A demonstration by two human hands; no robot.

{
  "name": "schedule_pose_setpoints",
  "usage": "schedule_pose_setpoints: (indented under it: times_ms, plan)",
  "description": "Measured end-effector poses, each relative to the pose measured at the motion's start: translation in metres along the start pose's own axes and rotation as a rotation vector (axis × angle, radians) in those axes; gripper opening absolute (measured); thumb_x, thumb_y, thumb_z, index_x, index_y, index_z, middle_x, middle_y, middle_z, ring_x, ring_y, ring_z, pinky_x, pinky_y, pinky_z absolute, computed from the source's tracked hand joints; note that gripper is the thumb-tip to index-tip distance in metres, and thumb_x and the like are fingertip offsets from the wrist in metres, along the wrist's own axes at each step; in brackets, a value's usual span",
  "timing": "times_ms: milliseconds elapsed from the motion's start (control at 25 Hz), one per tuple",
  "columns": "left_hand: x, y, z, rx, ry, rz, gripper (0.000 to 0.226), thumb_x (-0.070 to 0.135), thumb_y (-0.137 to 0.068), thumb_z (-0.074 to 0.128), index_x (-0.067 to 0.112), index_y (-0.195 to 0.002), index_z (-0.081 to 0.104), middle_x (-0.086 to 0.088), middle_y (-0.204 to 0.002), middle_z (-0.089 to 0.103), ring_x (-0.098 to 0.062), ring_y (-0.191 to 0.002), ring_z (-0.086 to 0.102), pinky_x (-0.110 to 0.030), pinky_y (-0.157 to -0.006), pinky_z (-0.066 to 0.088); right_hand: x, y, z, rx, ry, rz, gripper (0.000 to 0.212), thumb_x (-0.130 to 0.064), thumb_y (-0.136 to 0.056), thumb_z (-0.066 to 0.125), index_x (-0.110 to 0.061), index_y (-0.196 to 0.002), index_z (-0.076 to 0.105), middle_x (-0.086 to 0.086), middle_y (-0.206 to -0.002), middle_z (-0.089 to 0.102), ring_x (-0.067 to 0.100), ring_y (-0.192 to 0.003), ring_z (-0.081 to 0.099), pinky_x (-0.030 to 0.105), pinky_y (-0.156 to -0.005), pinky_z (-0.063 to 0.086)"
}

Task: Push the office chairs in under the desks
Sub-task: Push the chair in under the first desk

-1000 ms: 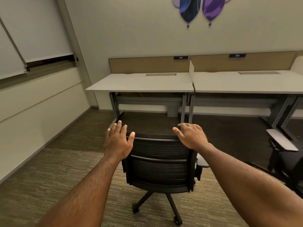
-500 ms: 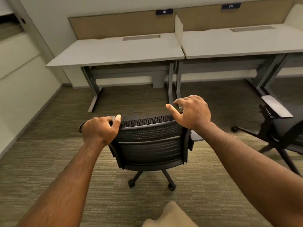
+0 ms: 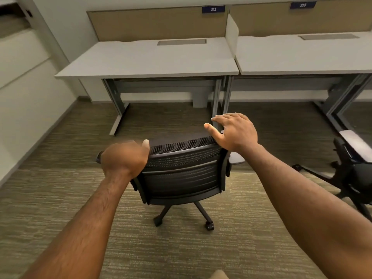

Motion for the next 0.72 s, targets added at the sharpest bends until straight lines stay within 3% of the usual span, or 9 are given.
schedule_pose_setpoints:
  times_ms: [440, 720]
  plan:
    - [-0.044, -0.095, 0.032, -0.009, -0.030, -0.040, 0.072, 0.066, -0.090, 0.020, 0.021, -0.069, 0.072, 0.005, -0.052, 0.049, -0.023, -0.059, 0.053, -0.031, -0.056, 0.038, -0.018, -0.125, 0.050, -0.127, 0.019, -0.005, 0.084, -0.079, -0.089, 0.006, -0.031, -0.146, 0.045, -0.006, -0.155, 0.041, 0.014, -0.147, 0.027, 0.042, -0.122, 0.013]
    - [-0.101, -0.175, 0.051, 0.023, 0.023, -0.027, 0.066, 0.063, -0.091, 0.027, 0.018, -0.073, 0.072, 0.006, -0.058, 0.057, -0.016, -0.060, 0.045, -0.040, -0.072, 0.049, -0.053, -0.206, 0.085, -0.231, 0.003, 0.003, 0.093, -0.085, -0.082, -0.001, -0.034, -0.153, 0.030, -0.008, -0.163, 0.021, 0.013, -0.151, 0.012, 0.045, -0.123, 0.007]
Point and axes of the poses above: each hand's wrist, its own y-axis away from the middle knuckle, its own z-axis out of the palm, x = y × z, the point moved 4 cm from there along -y, towards the middle knuckle
